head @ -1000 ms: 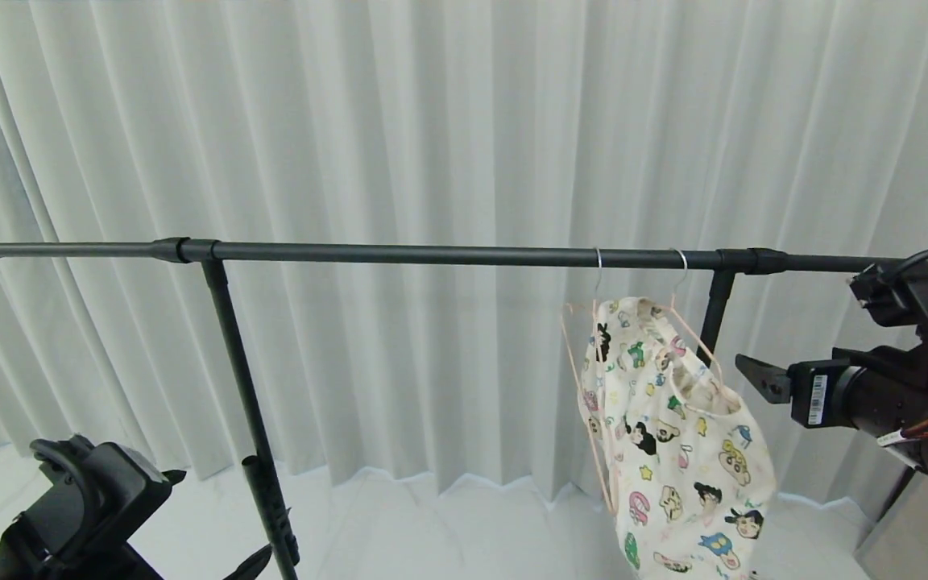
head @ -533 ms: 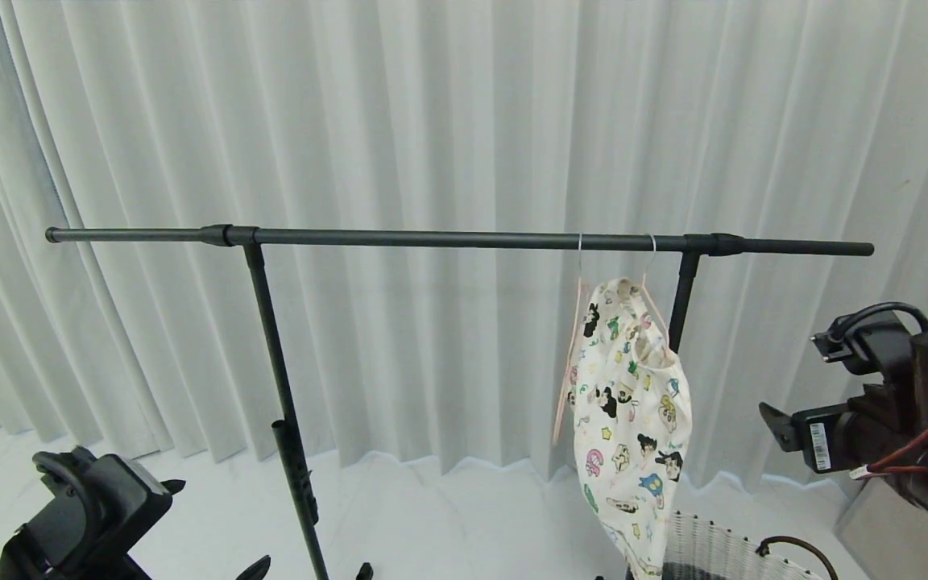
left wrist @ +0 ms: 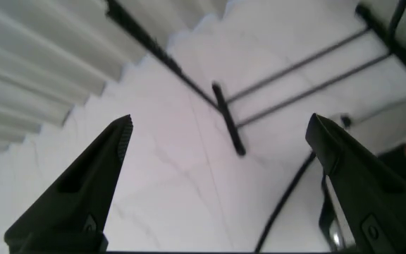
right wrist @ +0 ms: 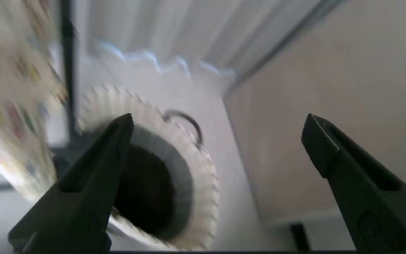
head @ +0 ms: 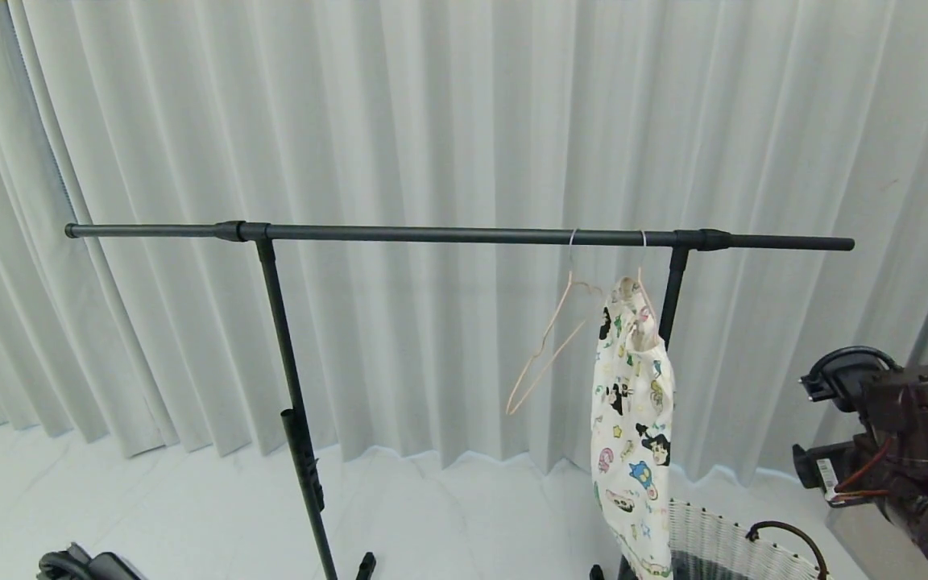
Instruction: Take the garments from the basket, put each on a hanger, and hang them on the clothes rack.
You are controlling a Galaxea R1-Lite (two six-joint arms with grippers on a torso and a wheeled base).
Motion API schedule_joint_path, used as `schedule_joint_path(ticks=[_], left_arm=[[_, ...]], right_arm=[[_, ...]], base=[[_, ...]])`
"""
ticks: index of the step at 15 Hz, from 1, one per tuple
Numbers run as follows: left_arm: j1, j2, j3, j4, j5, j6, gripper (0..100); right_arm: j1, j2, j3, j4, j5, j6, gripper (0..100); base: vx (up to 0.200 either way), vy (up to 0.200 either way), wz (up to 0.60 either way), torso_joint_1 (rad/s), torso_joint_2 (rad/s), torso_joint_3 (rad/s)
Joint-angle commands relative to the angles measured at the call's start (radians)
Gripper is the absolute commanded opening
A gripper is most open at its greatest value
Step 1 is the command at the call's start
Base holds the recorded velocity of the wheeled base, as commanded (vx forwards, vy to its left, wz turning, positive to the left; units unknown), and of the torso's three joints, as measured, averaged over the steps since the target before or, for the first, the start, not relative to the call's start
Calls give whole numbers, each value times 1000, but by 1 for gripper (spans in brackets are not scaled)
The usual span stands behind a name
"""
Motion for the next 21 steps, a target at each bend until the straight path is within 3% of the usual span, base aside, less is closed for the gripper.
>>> schedule_joint_path(ticks=[1, 3, 6, 10, 14, 17, 21], left_arm=[[5, -100, 15, 110, 8, -3, 100], [4, -119, 13, 153, 10, -1, 100], [4, -67, 15, 152, 11, 1, 100], [-38, -51, 13, 153, 79, 8, 100], [-42, -39, 13, 153, 79, 10, 100], [-42, -33, 13, 153, 79, 11, 100], [-42, -33, 13, 153, 80, 8, 100]], right_arm=[[-46, -30, 66, 0, 6, -59, 100], [-87, -75, 150, 0, 41, -119, 100], [-109, -93, 258, -2, 52, -103, 100], [-110, -158, 406, -2, 49, -82, 100], [-104, -233, 406, 189, 49, 27, 100], [-27, -313, 406, 353, 50, 127, 100], [-24, -322, 406, 356, 50, 134, 100]], base=[[0, 0, 0, 0, 0, 0], [0, 0, 0, 0, 0, 0], [0, 0, 0, 0, 0, 0], [0, 0, 0, -32, 69, 35], [0, 0, 0, -228, 465, 234], [0, 0, 0, -255, 512, 261], [0, 0, 0, -243, 510, 257]])
